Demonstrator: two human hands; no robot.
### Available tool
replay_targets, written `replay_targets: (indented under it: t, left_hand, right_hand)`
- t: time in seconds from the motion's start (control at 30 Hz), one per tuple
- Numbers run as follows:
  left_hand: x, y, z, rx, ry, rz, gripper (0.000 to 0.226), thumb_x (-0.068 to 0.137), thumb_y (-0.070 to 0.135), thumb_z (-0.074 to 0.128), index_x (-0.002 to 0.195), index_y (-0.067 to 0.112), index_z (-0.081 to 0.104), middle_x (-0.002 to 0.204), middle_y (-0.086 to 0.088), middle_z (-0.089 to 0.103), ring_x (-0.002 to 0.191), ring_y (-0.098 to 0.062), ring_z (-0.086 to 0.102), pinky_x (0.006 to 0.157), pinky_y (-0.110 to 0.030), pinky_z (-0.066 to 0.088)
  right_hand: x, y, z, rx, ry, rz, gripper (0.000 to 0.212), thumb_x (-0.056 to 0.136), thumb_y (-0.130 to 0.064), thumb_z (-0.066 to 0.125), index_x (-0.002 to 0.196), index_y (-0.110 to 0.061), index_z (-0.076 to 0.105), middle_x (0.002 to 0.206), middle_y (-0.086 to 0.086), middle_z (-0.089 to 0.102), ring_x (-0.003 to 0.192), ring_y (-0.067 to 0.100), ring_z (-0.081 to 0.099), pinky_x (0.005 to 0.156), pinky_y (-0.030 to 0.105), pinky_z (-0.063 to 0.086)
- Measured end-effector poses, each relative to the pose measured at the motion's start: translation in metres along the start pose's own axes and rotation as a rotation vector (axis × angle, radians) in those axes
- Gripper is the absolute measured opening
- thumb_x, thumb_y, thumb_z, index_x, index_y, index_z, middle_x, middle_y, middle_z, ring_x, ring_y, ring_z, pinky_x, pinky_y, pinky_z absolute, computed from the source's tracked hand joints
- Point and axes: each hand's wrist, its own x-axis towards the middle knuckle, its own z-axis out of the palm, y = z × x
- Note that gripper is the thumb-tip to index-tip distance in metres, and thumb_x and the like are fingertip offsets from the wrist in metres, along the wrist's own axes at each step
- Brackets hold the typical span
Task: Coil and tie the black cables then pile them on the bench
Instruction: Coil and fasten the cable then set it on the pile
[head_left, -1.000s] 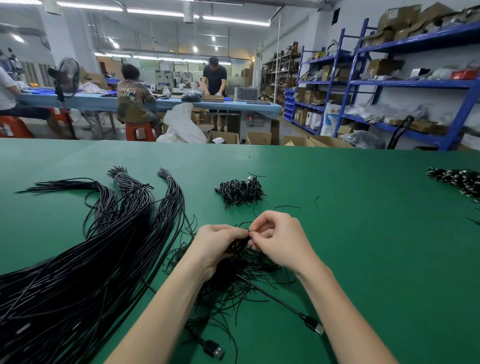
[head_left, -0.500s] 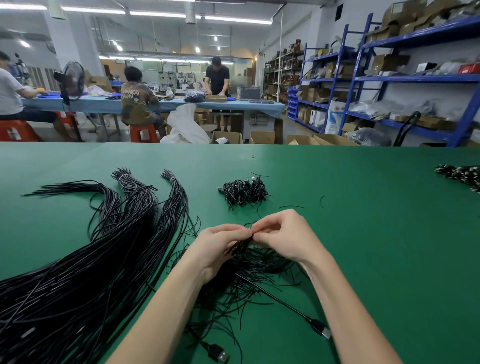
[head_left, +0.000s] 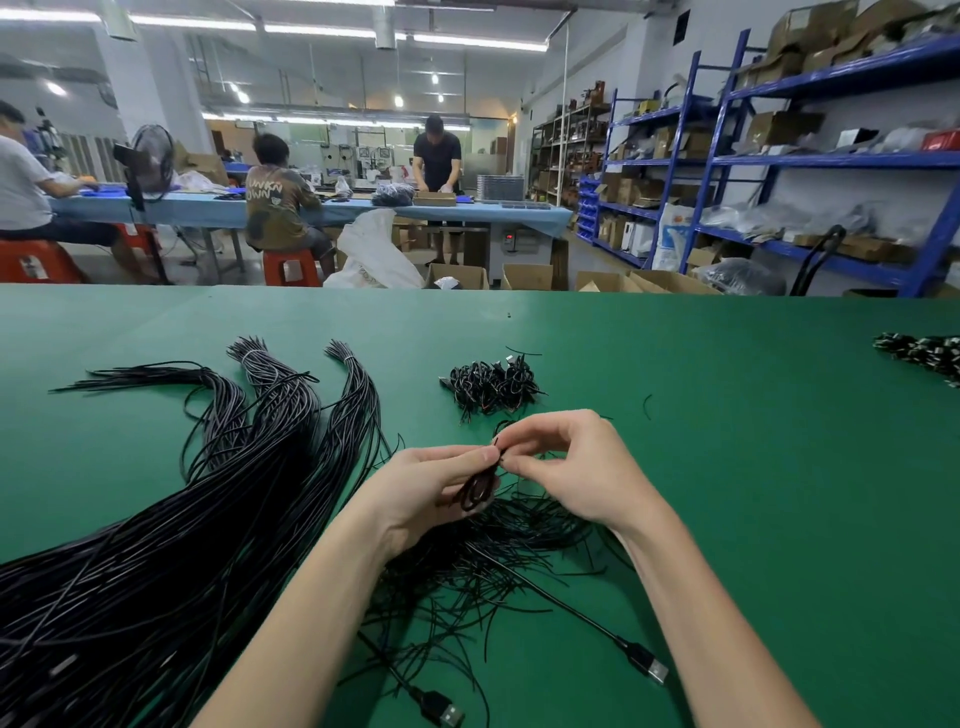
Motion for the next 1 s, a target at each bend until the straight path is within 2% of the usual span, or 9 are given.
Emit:
replay_targets:
  t: [0.1, 0.2, 0.3, 0.43, 0.57, 0.7, 0.77, 0.83, 1.0]
  left_hand:
    - [0.000, 0.000, 0.003, -0.114, 0.022, -0.026, 0.030, 0.074, 0.009, 0.080, 0.102, -0.003, 0.075, 0.091, -0.020, 0.074, 0.072, -0.020, 0.072, 0.062, -0.026, 0.060]
    - [0.003, -0.003, 0.005, -0.169, 0.026, -0.029, 0.030, 0.067, 0.010, 0.082, 0.094, -0.001, 0.078, 0.093, -0.020, 0.075, 0.075, -0.021, 0.073, 0.068, -0.028, 0.061]
    - [0.004, -0.006, 0.007, -0.148, 0.045, -0.018, 0.024, 0.067, 0.015, 0.084, 0.088, 0.005, 0.082, 0.095, -0.016, 0.077, 0.080, -0.017, 0.073, 0.081, -0.031, 0.056]
    - [0.006, -0.010, 0.012, -0.101, 0.144, 0.082, 0.007, 0.078, 0.012, 0.080, 0.085, 0.011, 0.082, 0.089, -0.007, 0.078, 0.066, -0.007, 0.069, 0.060, -0.019, 0.053]
    - [0.004, -0.008, 0.014, -0.075, 0.140, 0.149, 0.008, 0.073, 0.020, 0.082, 0.081, 0.018, 0.084, 0.090, -0.006, 0.078, 0.068, -0.005, 0.068, 0.061, -0.020, 0.051]
    - [0.004, -0.007, 0.014, -0.125, 0.082, 0.124, 0.013, 0.083, 0.019, 0.077, 0.091, 0.009, 0.082, 0.100, -0.012, 0.077, 0.085, -0.016, 0.067, 0.075, -0.027, 0.053]
    - [0.004, -0.007, 0.013, -0.091, 0.058, 0.127, 0.017, 0.086, 0.019, 0.075, 0.098, 0.008, 0.081, 0.105, -0.011, 0.077, 0.090, -0.015, 0.065, 0.080, -0.028, 0.050]
    - [0.003, -0.005, 0.010, -0.015, 0.025, 0.158, 0.017, 0.090, 0.016, 0.072, 0.104, 0.012, 0.080, 0.108, -0.005, 0.077, 0.092, -0.009, 0.068, 0.078, -0.023, 0.049]
    - [0.000, -0.004, 0.008, 0.219, 0.113, 0.316, 0.020, 0.089, 0.015, 0.076, 0.108, 0.013, 0.073, 0.088, -0.004, 0.079, 0.067, -0.009, 0.068, 0.063, -0.016, 0.051]
  right_hand:
    - [-0.001, 0.000, -0.002, -0.020, 0.007, 0.006, 0.029, 0.084, -0.022, 0.082, 0.098, -0.036, 0.061, 0.083, -0.019, 0.078, 0.087, 0.001, 0.071, 0.091, 0.029, 0.050]
    - [-0.001, 0.000, -0.003, -0.049, 0.018, 0.003, 0.016, 0.082, -0.020, 0.085, 0.086, -0.031, 0.073, 0.078, -0.017, 0.077, 0.086, -0.005, 0.071, 0.092, 0.028, 0.049]
    - [0.000, -0.001, -0.003, -0.091, 0.031, 0.005, 0.012, 0.080, -0.018, 0.085, 0.079, -0.029, 0.079, 0.074, -0.017, 0.076, 0.078, -0.006, 0.072, 0.083, 0.020, 0.052]
    - [0.002, -0.004, 0.002, -0.102, 0.060, 0.010, 0.007, 0.077, -0.031, 0.088, 0.077, -0.032, 0.081, 0.070, -0.022, 0.074, 0.071, -0.009, 0.070, 0.068, 0.009, 0.051]
    - [0.004, -0.004, 0.004, -0.072, 0.136, 0.019, 0.010, 0.076, -0.036, 0.088, 0.071, -0.032, 0.080, 0.064, -0.018, 0.073, 0.061, -0.006, 0.066, 0.059, 0.007, 0.045]
    - [0.005, -0.004, 0.006, -0.020, 0.182, 0.078, 0.015, 0.076, -0.034, 0.088, 0.067, -0.027, 0.079, 0.063, -0.009, 0.074, 0.062, 0.006, 0.071, 0.065, 0.019, 0.056]
    - [0.005, -0.001, 0.006, 0.085, 0.165, 0.124, 0.013, 0.078, -0.025, 0.088, 0.070, -0.021, 0.079, 0.066, -0.001, 0.076, 0.070, 0.020, 0.076, 0.068, 0.030, 0.062]
    - [0.004, 0.000, 0.004, 0.157, 0.161, 0.138, 0.010, 0.079, -0.021, 0.088, 0.074, -0.018, 0.080, 0.069, 0.002, 0.077, 0.072, 0.025, 0.076, 0.065, 0.032, 0.063]
    - [0.005, 0.002, 0.003, 0.139, 0.235, 0.076, 0.011, 0.081, -0.019, 0.087, 0.073, -0.020, 0.079, 0.071, -0.001, 0.077, 0.073, 0.025, 0.075, 0.069, 0.039, 0.065]
